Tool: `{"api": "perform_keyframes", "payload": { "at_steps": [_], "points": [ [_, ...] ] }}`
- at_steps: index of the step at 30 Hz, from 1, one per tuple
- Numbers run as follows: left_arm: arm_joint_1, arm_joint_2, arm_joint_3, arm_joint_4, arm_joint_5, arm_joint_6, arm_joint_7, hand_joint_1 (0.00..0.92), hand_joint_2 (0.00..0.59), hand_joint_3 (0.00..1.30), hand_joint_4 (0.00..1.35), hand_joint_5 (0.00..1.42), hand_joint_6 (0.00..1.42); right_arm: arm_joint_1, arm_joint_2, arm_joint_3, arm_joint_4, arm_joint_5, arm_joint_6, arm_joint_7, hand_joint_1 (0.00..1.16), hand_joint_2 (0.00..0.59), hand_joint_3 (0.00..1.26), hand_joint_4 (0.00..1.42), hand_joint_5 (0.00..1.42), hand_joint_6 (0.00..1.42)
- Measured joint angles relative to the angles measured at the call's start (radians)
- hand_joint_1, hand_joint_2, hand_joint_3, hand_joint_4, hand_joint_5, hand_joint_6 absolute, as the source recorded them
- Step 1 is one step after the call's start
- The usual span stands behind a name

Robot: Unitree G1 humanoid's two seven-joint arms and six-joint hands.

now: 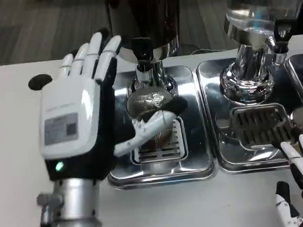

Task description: Grasp the cup under the faucet to collect the drink, then remove the cup.

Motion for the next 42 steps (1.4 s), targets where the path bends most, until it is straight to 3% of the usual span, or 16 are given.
{"api": "perform_keyframes", "payload": {
  "at_steps": [5,11,15,18,23,29,35,42],
  "points": [
    [0.188,0.026,0.069,-0.019,-0.051,-0.068,0.101,0.0,0.054,0.13,0.0,0.11,0.1,-0.003,0.0,-0.001,-0.014,0.002,-0.005,0.003,0.21,0.482,0.12,0.0,0.0,0.0],
    [0.333,0.062,0.095,0.069,-0.071,-0.138,0.197,0.0,0.053,0.13,0.0,0.11,0.09,-0.043,0.001,0.0,-0.044,0.025,-0.02,0.048,0.3,0.35,0.02,0.0,0.0,0.0],
    [0.379,0.074,0.088,0.164,-0.059,-0.18,0.294,0.0,0.053,0.13,0.0,0.1,0.09,-0.095,0.017,0.01,-0.067,0.085,-0.012,0.163,0.38,0.29,0.0,0.0,0.0,0.0],
    [0.395,0.077,0.078,0.263,-0.064,-0.206,0.345,0.0,0.052,0.13,0.0,0.1,0.08,-0.164,0.047,0.022,-0.097,0.128,0.015,0.275,0.42,0.274,0.0,0.0,0.0,0.0],
    [0.377,0.098,0.066,0.341,-0.069,-0.227,0.374,0.0,0.054,0.13,0.0,0.1,0.08,-0.232,0.091,0.04,-0.13,0.164,0.067,0.391,0.51,0.253,0.0,0.0,0.0,0.0],
    [0.339,0.108,0.051,0.388,-0.076,-0.238,0.379,0.0,0.056,0.13,0.0,0.1,0.08,-0.37,0.153,0.046,-0.13,0.227,0.191,0.549,0.58,0.214,0.0,0.0,0.0,0.0],
    [0.333,0.121,0.062,0.384,-0.086,-0.244,0.379,0.0,0.06,0.14,0.0,0.1,0.07,-0.492,0.185,0.046,-0.044,0.286,0.286,0.635,0.58,0.211,0.0,0.0,0.0,0.01],
    [0.343,0.135,0.068,0.381,-0.109,-0.244,0.379,0.0,0.067,0.18,0.0,0.1,0.06,-0.612,0.227,0.054,0.078,0.357,0.329,0.658,0.53,0.187,0.0,0.0,0.0,0.0]
  ]
}}
